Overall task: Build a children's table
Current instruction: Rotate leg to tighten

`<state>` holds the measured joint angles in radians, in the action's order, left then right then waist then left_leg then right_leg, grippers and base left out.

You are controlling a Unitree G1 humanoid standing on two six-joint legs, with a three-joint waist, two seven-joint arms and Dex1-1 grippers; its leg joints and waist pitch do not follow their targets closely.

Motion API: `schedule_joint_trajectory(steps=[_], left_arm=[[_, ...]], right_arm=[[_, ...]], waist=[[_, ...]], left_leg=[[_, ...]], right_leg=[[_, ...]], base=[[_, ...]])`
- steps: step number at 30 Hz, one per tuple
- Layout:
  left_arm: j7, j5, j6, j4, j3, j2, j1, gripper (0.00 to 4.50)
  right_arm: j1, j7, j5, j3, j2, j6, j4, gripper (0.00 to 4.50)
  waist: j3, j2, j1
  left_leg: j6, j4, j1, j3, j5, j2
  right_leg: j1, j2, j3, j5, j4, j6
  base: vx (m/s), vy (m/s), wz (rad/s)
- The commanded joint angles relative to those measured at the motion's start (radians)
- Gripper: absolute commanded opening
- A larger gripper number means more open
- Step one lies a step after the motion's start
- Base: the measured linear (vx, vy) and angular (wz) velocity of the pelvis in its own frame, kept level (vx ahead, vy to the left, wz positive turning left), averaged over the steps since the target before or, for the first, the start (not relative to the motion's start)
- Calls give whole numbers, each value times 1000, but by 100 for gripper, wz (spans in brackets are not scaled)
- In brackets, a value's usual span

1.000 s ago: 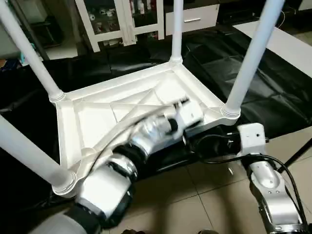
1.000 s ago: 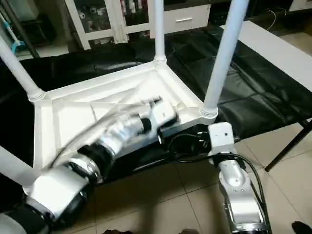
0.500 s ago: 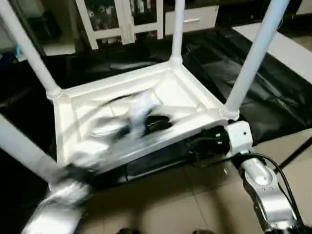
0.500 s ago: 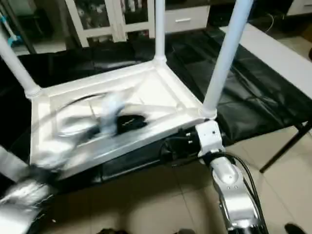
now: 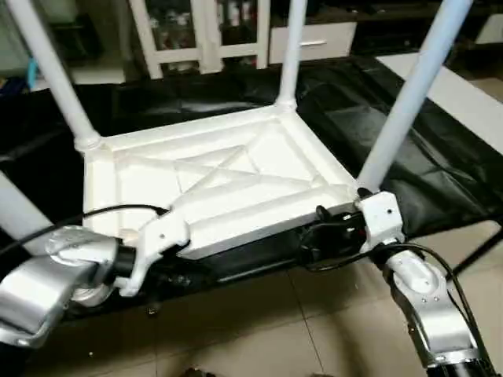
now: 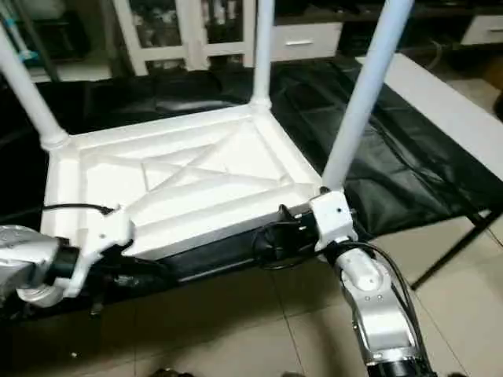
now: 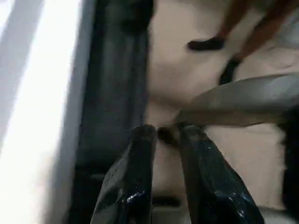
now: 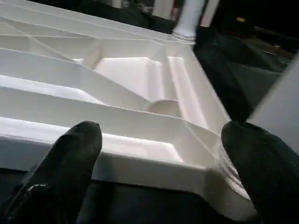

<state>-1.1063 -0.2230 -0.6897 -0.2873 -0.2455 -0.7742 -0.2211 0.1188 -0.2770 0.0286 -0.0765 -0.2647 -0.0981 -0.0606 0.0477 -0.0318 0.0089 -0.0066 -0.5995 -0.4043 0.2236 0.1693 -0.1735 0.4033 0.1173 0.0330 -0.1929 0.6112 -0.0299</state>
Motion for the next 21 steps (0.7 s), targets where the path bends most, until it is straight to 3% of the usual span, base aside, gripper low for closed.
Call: schedule_joint_trajectory(steps=[1,3,4,6,9,11,12,13,14,17,21], left_arm=[[18,68,9,16,-33,-18,-18,106],[58,115,4,34,-63,-21,-31,106],[126,145,-7,68,-73,0,-54,106],[168,171,-19,106,-89,12,-79,106],[167,206,-8,136,-114,-2,-94,106],[174,259,2,176,-130,-19,-116,106],[180,277,4,190,-136,-24,-124,106],[184,294,9,204,-142,-30,-131,106],[224,349,40,267,-167,-36,-166,106],[279,395,70,330,-187,-27,-202,106],[374,467,131,429,-200,-7,-242,106]], right_arm=[[7,-7,-2,4,0,9,-6,450],[6,-5,-4,6,2,9,-5,450],[2,-1,-5,9,4,10,-2,450],[-1,3,-6,9,7,7,2,450],[-6,6,-9,6,10,7,9,450],[-14,12,-13,3,13,8,17,450],[-16,14,-14,4,14,8,18,450],[-18,16,-14,5,15,8,20,450],[-24,20,-16,7,16,9,23,450],[-29,22,-18,6,19,10,27,450],[-38,28,-23,0,22,11,35,450]], waist=[[-56,6,-1],[-60,5,-4],[-61,-5,-4],[-61,-5,-6],[-60,-2,-6],[-58,-11,-6],[-58,-8,-8],[-58,-11,-9],[-57,-11,-11],[-55,-18,-12],[-54,-15,-16]], left_leg=[[-45,89,39,-35,337,-45],[-48,88,37,-37,313,-44],[-50,88,38,-38,308,-42],[-57,86,42,-37,326,-40],[-59,87,44,-39,359,-40],[-64,88,46,-40,379,-39],[-70,90,45,-42,399,-39],[-73,90,46,-43,408,-38],[-79,91,48,-45,437,-38],[-94,93,52,-49,483,-38],[-99,93,52,-56,526,-38]], right_leg=[[-19,17,-29,-252,-78,150],[-23,13,-29,-213,-73,151],[-22,10,-30,-197,-70,154],[-19,5,-31,-189,-73,164],[-18,5,-35,-231,-77,164],[-15,3,-37,-249,-81,161],[-15,3,-36,-267,-81,157],[-14,2,-36,-275,-81,154],[-11,2,-36,-309,-87,143],[-6,3,-36,-343,-92,138],[-4,5,-35,-385,-97,134]], base=[[0,0,0],[0,0,0],[0,0,0],[0,0,0],[0,0,0],[0,0,0],[0,0,0],[0,0,0],[0,0,0],[0,0,0],[0,0,0]])
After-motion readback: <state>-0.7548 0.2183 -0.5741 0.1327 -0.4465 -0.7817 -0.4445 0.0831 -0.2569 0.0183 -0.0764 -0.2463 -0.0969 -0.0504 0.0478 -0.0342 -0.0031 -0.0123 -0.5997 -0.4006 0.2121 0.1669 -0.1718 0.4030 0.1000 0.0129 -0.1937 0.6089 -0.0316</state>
